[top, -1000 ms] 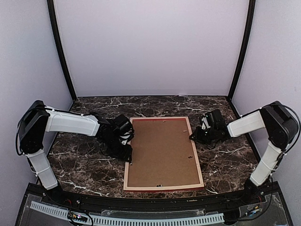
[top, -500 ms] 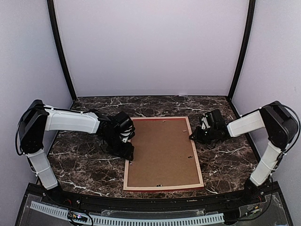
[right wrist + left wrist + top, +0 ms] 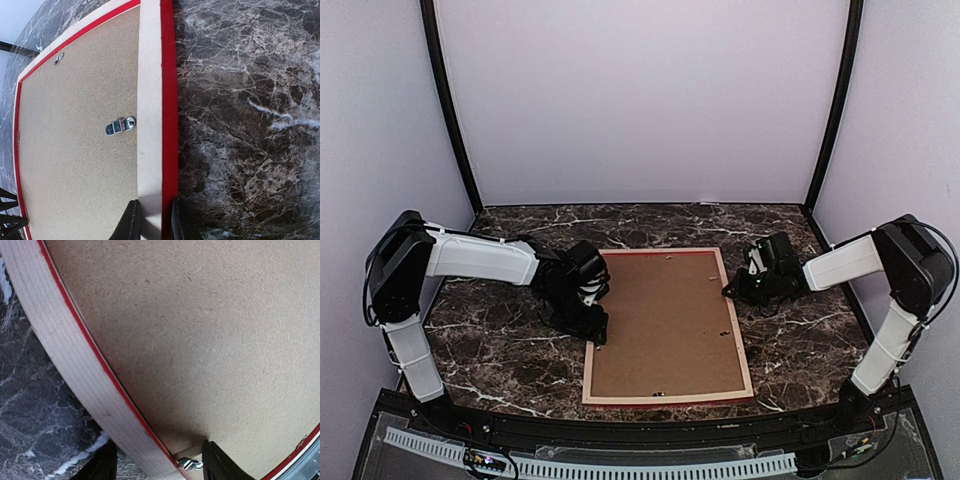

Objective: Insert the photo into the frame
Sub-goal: Press the fastener onto the backboard.

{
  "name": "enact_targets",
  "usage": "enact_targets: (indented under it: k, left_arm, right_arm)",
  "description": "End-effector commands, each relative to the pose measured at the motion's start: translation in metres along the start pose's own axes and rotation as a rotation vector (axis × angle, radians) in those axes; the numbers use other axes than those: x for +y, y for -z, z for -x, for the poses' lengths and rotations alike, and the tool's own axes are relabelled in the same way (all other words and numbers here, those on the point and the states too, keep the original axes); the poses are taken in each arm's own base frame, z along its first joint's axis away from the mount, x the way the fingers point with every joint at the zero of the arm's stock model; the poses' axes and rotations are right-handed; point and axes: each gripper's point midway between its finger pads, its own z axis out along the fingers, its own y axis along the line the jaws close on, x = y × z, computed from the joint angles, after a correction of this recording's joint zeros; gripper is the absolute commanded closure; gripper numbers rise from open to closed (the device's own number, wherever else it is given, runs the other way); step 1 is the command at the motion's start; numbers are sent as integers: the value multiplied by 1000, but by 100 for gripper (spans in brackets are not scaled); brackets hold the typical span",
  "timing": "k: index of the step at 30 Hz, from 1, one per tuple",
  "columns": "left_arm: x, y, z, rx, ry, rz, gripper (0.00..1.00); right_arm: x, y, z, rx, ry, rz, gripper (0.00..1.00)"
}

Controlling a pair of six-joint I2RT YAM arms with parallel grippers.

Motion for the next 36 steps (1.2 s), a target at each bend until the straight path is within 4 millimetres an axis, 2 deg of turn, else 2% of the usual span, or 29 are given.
enact_targets:
  k: [1, 8, 20, 24, 28, 31, 36]
  left_arm:
    - [4, -2, -11, 34, 2, 17, 41]
    - [10, 0, -26, 62, 3, 25, 49]
    - [10, 1, -31, 77, -18, 22, 55]
    - [6, 7, -22, 43, -23, 17, 50]
    - [0, 16, -5, -14, -23, -3, 39]
    - [-4, 22, 10, -59, -18, -27, 35]
    - [3, 28, 33, -123, 6, -30, 32]
  right_arm:
    - [-32, -10, -49, 167, -82, -82, 100]
    - [-31, -12, -50, 172, -83, -77, 100]
    - [-32, -11, -50, 172, -85, -78, 100]
    - [-31, -11, -50, 171, -84, -77, 100]
    - [-31, -11, -50, 174, -81, -77, 100]
    - [-30, -10, -49, 173, -75, -77, 100]
    - [-26, -10, -46, 170, -66, -70, 100]
